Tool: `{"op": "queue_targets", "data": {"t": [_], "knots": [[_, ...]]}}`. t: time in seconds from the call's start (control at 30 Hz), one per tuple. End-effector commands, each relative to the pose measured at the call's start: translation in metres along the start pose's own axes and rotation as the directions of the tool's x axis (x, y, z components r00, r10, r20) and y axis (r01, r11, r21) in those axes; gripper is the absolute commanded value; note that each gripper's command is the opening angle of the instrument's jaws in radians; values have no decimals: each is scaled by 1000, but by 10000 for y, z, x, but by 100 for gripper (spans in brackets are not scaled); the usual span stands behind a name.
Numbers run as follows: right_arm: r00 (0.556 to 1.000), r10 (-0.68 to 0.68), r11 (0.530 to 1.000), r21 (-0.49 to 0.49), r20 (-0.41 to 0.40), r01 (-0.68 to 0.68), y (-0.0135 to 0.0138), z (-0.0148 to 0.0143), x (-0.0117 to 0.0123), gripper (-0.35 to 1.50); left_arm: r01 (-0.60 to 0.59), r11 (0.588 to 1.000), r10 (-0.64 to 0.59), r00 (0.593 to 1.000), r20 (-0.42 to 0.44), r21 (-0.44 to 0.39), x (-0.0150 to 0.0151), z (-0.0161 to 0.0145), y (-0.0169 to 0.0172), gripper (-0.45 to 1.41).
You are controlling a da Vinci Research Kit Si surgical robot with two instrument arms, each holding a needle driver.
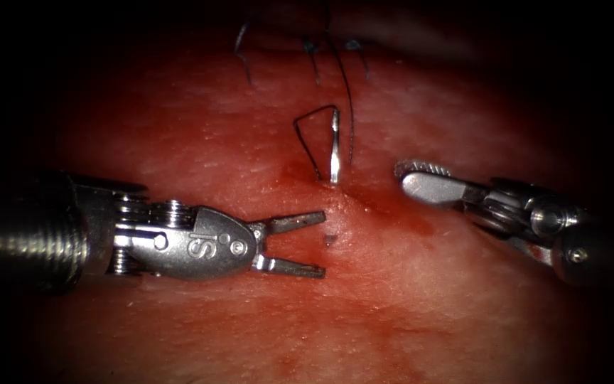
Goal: Wound Closure
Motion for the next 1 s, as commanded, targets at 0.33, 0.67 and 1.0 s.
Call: {"op": "queue_targets", "data": {"t": [0.33,0.67,1.0], "knots": [[1000,-5,1000,1,7,5,19,8,-14,69,-33,997,27,996,-80,-65,-2,32,7,-45],[966,-207,978,23,157,206,5,-1,-33,59,255,937,-306,930,-204,-239,-8,23,-2,-45],[771,-600,799,202,214,566,-15,13,-47,71,390,751,-580,776,-248,-533,20,-2,16,-45]]}}
